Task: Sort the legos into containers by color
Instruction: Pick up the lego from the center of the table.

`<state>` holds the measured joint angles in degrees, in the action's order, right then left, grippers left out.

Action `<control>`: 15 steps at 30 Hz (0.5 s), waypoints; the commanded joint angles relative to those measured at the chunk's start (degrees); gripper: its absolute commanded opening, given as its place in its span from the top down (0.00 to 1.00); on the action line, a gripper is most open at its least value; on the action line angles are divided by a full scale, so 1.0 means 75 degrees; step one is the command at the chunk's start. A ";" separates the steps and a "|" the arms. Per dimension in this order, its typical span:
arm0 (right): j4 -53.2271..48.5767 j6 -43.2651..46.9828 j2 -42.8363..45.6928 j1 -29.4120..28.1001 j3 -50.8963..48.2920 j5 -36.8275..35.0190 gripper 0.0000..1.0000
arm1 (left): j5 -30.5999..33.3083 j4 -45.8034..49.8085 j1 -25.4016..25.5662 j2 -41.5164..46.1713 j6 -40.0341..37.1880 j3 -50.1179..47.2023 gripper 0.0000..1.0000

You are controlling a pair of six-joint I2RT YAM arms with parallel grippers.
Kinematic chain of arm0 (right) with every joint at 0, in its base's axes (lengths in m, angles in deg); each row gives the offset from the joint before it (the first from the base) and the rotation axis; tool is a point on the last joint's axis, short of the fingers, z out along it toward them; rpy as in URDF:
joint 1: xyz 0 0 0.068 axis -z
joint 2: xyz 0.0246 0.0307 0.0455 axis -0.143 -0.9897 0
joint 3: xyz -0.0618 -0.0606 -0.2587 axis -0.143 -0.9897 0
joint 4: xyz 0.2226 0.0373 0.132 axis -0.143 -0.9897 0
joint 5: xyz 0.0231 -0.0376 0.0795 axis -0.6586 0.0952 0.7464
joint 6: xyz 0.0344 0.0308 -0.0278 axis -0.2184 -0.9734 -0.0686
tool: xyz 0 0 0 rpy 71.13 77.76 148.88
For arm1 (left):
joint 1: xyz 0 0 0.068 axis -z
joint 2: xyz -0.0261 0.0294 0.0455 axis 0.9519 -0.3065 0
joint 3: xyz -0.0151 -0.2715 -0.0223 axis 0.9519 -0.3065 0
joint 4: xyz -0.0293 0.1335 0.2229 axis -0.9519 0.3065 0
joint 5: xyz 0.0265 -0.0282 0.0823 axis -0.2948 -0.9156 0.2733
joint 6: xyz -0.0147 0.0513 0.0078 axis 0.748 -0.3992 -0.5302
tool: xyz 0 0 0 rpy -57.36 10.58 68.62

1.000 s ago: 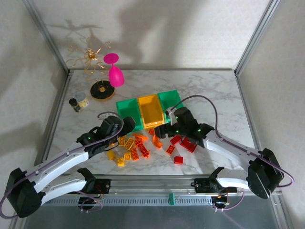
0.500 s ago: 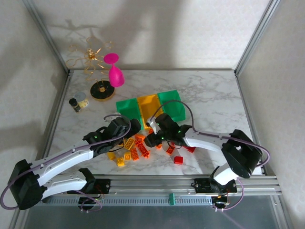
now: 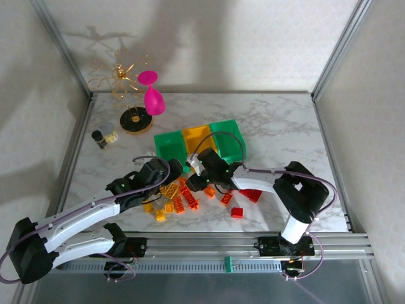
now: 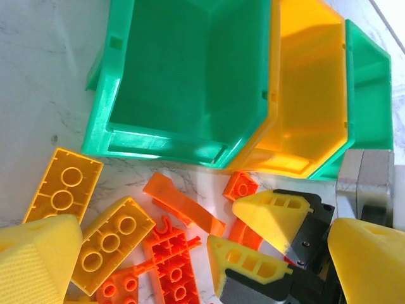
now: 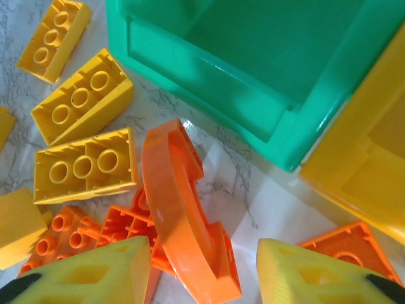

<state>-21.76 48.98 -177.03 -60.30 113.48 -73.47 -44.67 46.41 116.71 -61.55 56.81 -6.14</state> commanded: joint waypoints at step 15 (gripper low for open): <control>0.0107 0.0558 -0.0546 -0.0182 0.0433 -0.0020 0.71 | 0.0779 0.0600 0.0046 0.0765 0.0660 -0.0303 0.00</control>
<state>-21.16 51.69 -180.93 -60.78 115.51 -73.54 -42.11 47.98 116.71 -57.07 57.62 -7.72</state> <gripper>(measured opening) 0.300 0.996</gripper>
